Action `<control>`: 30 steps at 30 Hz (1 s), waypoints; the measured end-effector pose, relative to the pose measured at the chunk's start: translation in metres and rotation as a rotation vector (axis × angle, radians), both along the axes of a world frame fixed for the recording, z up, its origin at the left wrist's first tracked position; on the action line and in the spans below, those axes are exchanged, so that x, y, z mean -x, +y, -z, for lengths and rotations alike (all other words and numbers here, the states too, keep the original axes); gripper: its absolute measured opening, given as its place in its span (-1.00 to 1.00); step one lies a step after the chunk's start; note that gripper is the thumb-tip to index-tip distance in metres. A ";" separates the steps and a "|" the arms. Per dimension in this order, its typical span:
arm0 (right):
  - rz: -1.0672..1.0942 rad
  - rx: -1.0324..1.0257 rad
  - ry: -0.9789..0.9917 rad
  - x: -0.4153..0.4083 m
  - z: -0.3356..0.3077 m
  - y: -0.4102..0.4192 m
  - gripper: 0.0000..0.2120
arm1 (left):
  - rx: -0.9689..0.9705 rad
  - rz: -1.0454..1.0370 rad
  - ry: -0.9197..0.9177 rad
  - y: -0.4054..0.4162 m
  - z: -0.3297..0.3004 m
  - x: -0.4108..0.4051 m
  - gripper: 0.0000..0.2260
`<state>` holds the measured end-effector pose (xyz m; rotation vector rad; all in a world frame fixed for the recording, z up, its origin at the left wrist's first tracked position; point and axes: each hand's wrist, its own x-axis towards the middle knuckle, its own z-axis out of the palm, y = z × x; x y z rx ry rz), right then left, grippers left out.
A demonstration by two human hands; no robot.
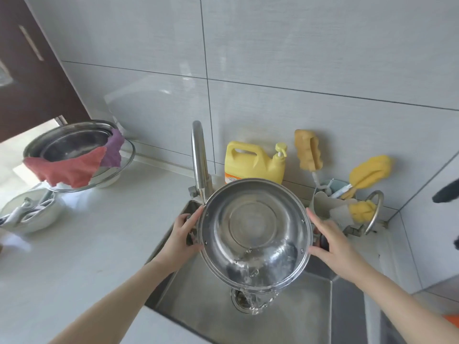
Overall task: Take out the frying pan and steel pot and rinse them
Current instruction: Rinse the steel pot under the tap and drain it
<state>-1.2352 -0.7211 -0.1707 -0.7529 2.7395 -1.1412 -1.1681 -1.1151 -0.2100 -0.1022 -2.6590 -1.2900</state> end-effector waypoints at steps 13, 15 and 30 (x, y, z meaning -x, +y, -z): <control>0.097 -0.067 0.234 -0.011 0.041 -0.046 0.03 | 0.430 -0.153 0.348 -0.031 0.005 -0.035 -0.06; 0.147 -0.040 0.249 -0.012 0.040 -0.045 0.05 | 0.479 -0.138 0.446 -0.027 0.001 -0.037 -0.26; 0.183 0.018 0.417 -0.012 0.008 -0.031 0.01 | 0.517 -0.100 0.641 -0.012 -0.032 -0.024 -0.53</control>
